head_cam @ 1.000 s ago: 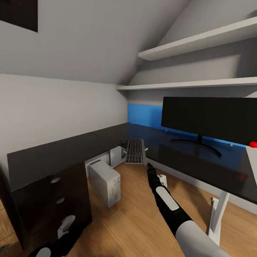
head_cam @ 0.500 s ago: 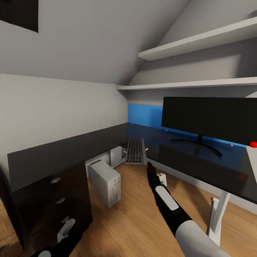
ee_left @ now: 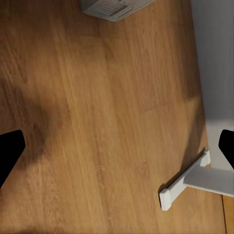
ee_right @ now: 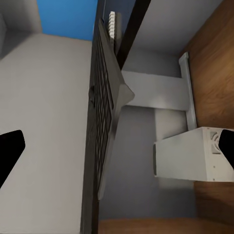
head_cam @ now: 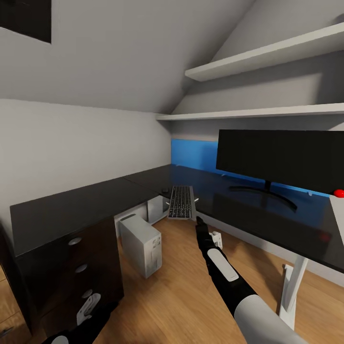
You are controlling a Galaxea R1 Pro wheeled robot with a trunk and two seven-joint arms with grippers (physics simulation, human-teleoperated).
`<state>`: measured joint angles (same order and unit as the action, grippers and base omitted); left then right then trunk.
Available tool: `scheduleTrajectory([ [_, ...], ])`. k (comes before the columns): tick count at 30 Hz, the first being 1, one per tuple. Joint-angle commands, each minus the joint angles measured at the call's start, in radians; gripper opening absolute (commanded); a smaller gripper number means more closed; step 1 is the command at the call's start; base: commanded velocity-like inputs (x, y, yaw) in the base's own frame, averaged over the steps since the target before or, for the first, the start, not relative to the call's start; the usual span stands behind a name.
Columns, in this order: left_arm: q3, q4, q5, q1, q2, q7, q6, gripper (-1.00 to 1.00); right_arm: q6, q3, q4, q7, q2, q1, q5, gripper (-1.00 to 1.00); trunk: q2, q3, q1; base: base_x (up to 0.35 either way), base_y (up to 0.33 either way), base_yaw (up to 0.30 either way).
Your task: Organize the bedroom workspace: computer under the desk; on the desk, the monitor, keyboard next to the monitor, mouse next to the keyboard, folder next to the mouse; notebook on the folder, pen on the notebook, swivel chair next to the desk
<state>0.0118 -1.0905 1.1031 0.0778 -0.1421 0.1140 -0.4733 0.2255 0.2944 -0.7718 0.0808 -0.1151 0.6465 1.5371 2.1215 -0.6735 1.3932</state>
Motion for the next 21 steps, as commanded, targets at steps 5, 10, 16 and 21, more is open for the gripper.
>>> scheduleTrajectory([
  [5, 0.002, 0.0, 0.011, 0.0, -0.001, 0.01, -0.002, 1.0, 0.007, 0.005, -0.002, 0.004, -0.004, 0.001, 0.009, 1.0, 0.001, -0.001, 0.0, 0.0, 0.0, 0.0],
  [10, 0.001, 0.001, 0.011, 0.0, -0.001, 0.01, -0.002, 1.0, 0.011, 0.006, -0.004, 0.003, -0.011, 0.001, 0.008, 1.0, 0.001, -0.001, 0.0, 0.0, 0.0, 0.0],
  [16, 0.001, 0.001, 0.011, 0.0, -0.001, 0.01, -0.002, 1.0, 0.013, 0.009, -0.005, 0.003, -0.014, 0.001, 0.007, 1.0, 0.001, -0.001, 0.0, 0.0, 0.0, 0.0],
  [21, 0.002, 0.001, 0.01, 0.0, -0.001, 0.01, -0.002, 1.0, 0.011, 0.008, -0.013, 0.003, -0.016, 0.001, 0.007, 1.0, 0.001, -0.001, 0.0, 0.015, 0.03, 0.0],
])
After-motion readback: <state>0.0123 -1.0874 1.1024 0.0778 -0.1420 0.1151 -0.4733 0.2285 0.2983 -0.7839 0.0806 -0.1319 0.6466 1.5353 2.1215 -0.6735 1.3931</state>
